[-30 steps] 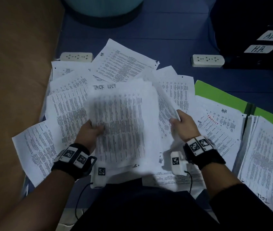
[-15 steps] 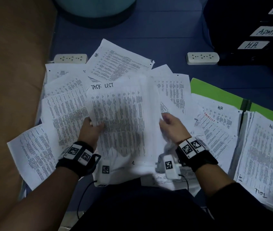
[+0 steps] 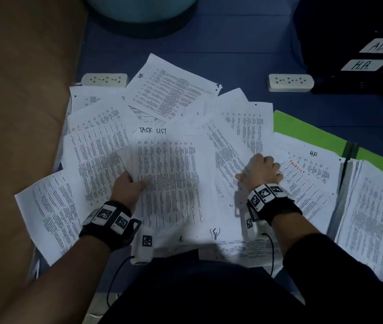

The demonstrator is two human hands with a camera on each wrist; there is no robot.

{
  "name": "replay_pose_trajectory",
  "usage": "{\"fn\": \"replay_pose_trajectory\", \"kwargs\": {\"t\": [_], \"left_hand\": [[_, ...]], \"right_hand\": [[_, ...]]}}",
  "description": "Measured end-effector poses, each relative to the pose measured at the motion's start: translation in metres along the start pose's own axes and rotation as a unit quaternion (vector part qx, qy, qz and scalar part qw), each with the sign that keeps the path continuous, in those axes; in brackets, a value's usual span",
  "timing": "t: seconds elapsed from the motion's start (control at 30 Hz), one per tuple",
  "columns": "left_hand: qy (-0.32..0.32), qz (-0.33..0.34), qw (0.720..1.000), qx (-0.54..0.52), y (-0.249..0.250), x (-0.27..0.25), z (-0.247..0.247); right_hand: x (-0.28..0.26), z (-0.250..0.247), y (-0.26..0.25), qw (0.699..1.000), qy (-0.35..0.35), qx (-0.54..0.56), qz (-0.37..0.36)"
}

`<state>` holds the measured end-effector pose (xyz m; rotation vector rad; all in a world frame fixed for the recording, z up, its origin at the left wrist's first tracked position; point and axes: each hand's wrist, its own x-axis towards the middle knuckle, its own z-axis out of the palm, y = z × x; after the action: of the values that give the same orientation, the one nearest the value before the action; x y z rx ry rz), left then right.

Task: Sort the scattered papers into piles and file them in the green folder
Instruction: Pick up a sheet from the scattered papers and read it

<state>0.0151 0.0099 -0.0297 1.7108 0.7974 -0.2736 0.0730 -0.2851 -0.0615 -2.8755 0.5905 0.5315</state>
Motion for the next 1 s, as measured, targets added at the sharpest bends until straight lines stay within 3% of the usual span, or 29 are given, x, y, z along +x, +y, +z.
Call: {"fn": "replay_pose_trajectory", "kwargs": {"t": [0.2,0.4,0.6,0.7,0.77,0.83,0.97,1.0], "left_hand": [[-0.048,-0.051,0.996,-0.052,0.004,-0.004,-0.003],[-0.053,-0.007,0.995,-0.080,0.010,-0.014,-0.008],[-0.053,0.046,0.990,-0.121,0.023,-0.024,-0.012],[-0.048,0.053,0.990,-0.121,0.030,-0.035,-0.003],[-0.044,0.050,0.991,-0.116,0.030,-0.042,0.006],[-0.062,0.056,0.989,-0.125,0.030,-0.051,0.014],[-0.055,0.089,0.991,-0.083,0.030,-0.067,0.033],[-0.041,0.111,0.992,-0.052,0.031,-0.073,0.039]], "right_hand": [[-0.003,-0.006,-0.002,0.998,-0.045,0.038,-0.008],[-0.011,-0.025,0.017,0.960,-0.041,0.264,-0.083],[-0.039,-0.039,0.035,0.849,-0.083,0.510,-0.110],[-0.059,-0.043,0.036,0.786,-0.108,0.595,-0.128],[-0.071,-0.048,0.038,0.764,-0.127,0.617,-0.141],[-0.081,-0.052,0.041,0.770,-0.137,0.601,-0.163],[-0.091,-0.051,0.058,0.846,-0.088,0.501,-0.163],[-0.092,-0.053,0.062,0.849,-0.083,0.500,-0.148]]}}
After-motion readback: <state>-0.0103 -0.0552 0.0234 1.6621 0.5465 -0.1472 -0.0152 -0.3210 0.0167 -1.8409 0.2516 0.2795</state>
